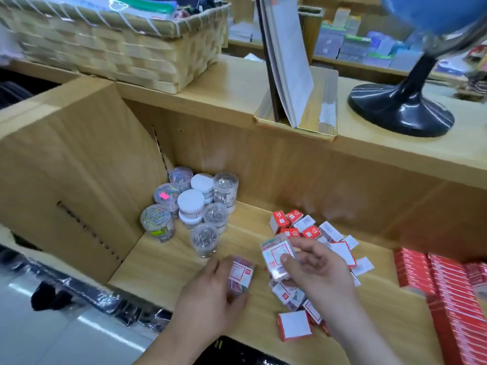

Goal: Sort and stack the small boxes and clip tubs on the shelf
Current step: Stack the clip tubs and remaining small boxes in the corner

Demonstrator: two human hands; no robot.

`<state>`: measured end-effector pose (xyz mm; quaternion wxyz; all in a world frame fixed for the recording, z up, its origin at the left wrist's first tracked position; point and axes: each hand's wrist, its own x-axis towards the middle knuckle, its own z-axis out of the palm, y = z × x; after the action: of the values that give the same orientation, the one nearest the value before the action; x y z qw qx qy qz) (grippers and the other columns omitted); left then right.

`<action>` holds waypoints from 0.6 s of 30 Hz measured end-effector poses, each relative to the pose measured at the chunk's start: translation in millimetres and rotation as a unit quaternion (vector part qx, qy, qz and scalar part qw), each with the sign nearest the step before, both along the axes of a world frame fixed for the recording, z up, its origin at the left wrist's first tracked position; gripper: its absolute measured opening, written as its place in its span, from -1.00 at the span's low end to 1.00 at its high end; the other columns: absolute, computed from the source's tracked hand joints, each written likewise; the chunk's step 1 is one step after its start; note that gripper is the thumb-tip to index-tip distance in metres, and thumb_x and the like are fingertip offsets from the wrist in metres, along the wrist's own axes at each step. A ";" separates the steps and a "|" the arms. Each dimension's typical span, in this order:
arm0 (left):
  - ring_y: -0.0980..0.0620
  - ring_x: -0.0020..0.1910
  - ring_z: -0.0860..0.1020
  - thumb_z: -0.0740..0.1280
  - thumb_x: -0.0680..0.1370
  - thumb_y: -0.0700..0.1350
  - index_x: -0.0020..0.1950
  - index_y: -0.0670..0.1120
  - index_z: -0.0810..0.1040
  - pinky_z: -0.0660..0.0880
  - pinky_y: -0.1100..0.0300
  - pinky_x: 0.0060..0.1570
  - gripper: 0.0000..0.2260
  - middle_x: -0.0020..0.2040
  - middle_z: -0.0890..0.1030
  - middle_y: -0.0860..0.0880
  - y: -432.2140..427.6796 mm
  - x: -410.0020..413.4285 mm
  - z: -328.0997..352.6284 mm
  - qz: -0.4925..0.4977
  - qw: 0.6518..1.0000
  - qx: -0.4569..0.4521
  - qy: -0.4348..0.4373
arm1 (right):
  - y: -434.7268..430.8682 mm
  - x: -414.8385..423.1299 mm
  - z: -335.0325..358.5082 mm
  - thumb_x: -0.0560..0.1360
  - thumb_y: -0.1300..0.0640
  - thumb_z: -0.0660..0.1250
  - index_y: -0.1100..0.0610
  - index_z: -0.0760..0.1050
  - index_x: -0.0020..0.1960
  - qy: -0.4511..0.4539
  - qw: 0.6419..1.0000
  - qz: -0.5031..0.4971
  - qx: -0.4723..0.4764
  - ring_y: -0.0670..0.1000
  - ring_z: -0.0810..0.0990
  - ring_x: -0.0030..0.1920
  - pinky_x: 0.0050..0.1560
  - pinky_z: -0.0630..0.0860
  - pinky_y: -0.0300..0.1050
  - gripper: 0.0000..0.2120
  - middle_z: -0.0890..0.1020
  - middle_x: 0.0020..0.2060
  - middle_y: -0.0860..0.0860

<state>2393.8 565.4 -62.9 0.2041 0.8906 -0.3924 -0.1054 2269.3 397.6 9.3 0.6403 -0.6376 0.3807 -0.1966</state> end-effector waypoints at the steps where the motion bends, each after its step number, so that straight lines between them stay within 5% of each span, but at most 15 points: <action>1: 0.03 0.02 0.61 0.34 0.38 0.30 0.36 0.16 0.45 0.60 0.08 -0.16 -0.43 0.08 0.49 0.13 11.3 -1.7 -2.8 0.010 1.000 -0.020 0.001 | 6.5 4.0 -2.7 0.48 0.30 0.47 0.02 0.63 0.07 0.009 1.000 0.017 -0.014 0.14 0.70 -0.18 -0.12 0.68 0.04 -0.75 0.68 -0.25 0.07; 6: 0.04 0.07 0.55 0.35 0.43 0.17 0.43 0.14 0.44 0.57 0.14 -0.04 -0.44 0.10 0.43 0.13 49.8 -2.3 -7.1 0.031 0.997 -0.068 0.018 | 40.0 24.8 -22.5 0.52 0.27 0.40 -0.10 0.60 -0.07 0.086 0.983 0.123 -0.106 -0.27 0.64 -0.24 -0.19 0.51 -0.38 -0.76 0.68 -0.28 -0.31; 13: 0.18 -0.04 0.57 0.31 0.45 0.07 0.37 0.14 0.48 0.58 0.16 -0.03 -0.54 0.08 0.41 0.22 98.8 8.9 -0.5 0.102 0.980 -0.156 0.068 | 50.4 50.6 -43.8 0.53 0.18 0.37 -0.17 0.58 -0.15 0.166 0.946 0.174 -0.217 -0.16 0.62 -0.09 -0.02 0.51 -0.28 -0.76 0.68 -0.12 -0.13; 18: 0.20 0.14 0.56 0.38 0.53 -0.22 0.45 0.10 0.43 0.54 0.21 0.13 -0.49 0.28 0.45 0.20 113.6 15.9 12.9 0.016 0.972 -0.211 0.104 | 60.3 67.1 -49.1 0.56 0.17 0.32 -0.12 0.62 -0.15 0.167 0.948 0.196 -0.185 -0.23 0.63 -0.16 -0.03 0.56 -0.22 -0.78 0.71 -0.23 -0.19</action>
<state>2409.8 679.0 -50.0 0.4287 0.8179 -0.3679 -0.1091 2336.3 457.9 -39.8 0.4644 -0.8304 0.3069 -0.0244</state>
